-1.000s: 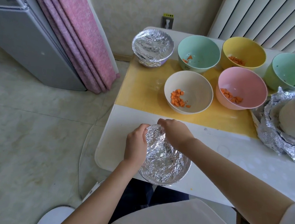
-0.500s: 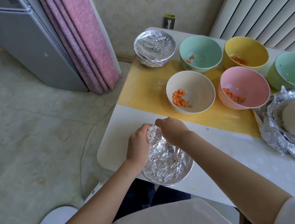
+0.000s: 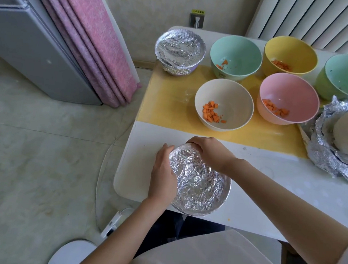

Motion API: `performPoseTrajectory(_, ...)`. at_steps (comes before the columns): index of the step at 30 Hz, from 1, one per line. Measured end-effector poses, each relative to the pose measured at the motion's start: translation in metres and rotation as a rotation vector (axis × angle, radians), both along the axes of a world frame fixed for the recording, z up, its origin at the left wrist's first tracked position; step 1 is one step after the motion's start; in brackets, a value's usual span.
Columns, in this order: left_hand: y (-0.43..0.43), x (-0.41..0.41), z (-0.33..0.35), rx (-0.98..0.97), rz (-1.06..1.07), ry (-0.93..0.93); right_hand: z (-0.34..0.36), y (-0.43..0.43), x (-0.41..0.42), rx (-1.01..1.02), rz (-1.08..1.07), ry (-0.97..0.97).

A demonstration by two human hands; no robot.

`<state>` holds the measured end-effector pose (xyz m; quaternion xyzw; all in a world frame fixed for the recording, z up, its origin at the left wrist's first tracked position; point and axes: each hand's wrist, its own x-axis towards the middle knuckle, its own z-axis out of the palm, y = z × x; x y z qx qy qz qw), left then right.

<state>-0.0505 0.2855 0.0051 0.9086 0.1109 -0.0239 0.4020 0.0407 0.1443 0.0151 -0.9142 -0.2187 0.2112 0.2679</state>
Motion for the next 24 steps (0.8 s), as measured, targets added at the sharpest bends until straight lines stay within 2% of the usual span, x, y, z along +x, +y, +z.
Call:
performPoseTrajectory(4,0.0,0.013,0.003,-0.045,0.002,-0.018,-0.001,-0.002,0.0,0.0,0.003,-0.044)
performPoseTrajectory(7,0.002,0.021,0.001,0.0,0.003,-0.032,-0.004,-0.001,-0.001,-0.022,0.033,-0.095)
performPoseTrajectory(13,-0.002,0.022,0.005,0.082,0.012,-0.031,0.009,0.006,-0.002,-0.325,0.098,-0.118)
performPoseTrajectory(18,-0.003,0.022,0.005,0.085,0.015,-0.05,0.01,0.013,-0.001,-0.296,0.171,-0.114)
performPoseTrajectory(24,-0.004,0.022,0.005,0.102,0.01,-0.058,0.014,0.021,-0.001,-0.422,0.22,-0.221)
